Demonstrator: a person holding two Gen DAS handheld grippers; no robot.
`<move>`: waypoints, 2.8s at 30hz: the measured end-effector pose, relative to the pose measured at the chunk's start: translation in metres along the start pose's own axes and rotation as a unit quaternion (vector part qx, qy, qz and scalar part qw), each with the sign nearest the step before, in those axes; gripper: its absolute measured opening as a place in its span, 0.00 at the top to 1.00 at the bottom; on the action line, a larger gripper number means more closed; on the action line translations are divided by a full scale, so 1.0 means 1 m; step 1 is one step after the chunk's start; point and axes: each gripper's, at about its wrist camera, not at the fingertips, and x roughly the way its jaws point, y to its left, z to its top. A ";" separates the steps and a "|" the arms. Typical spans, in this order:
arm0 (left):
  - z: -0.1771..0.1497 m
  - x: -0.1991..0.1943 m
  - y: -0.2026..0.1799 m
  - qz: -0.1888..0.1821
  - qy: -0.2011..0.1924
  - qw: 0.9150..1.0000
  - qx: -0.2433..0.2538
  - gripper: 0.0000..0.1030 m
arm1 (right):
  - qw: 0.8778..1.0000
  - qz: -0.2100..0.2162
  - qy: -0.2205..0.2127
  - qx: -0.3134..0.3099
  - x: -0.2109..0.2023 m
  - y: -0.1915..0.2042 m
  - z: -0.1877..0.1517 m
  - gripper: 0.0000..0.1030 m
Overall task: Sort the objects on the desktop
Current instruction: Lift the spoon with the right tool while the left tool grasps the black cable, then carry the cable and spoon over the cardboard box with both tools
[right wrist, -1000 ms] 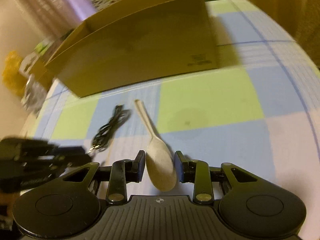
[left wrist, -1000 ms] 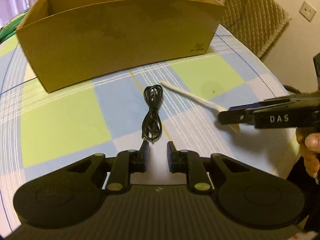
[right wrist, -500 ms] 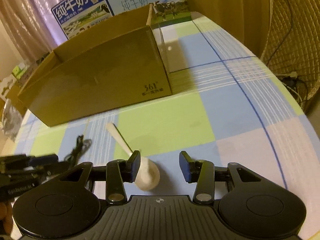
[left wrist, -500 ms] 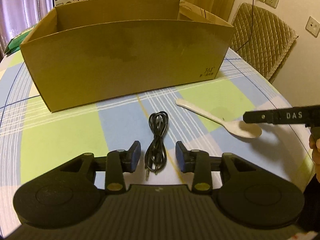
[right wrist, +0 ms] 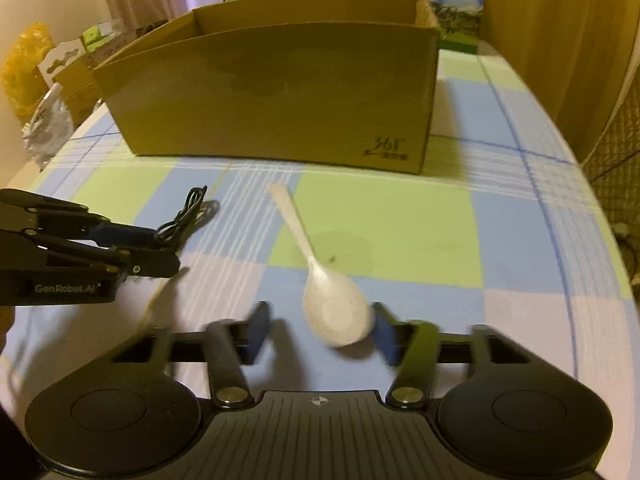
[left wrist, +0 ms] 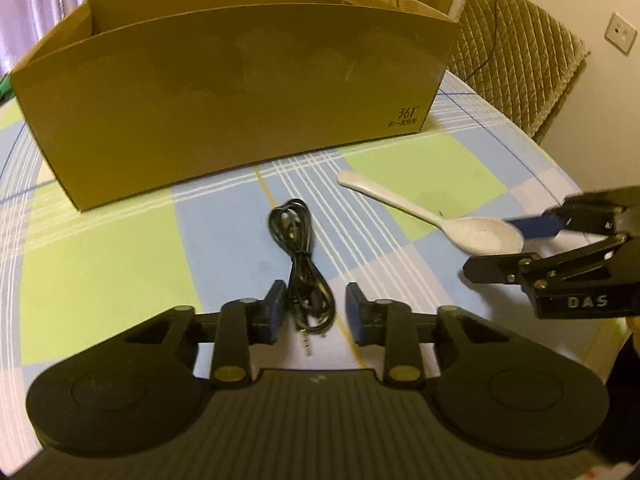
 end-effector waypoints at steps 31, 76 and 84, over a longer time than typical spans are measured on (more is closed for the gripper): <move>0.009 0.004 -0.003 0.013 -0.018 1.000 0.003 0.69 | 0.997 -0.009 -0.017 -0.081 0.006 0.021 -0.008 0.68; 0.002 -0.001 -0.002 0.037 -0.005 0.999 -0.033 0.72 | 0.999 0.004 -0.030 -0.033 -0.004 0.023 0.002 0.71; 0.002 -0.005 0.000 0.022 0.005 0.999 -0.041 0.90 | 0.999 0.007 -0.033 -0.032 -0.005 0.023 0.002 0.71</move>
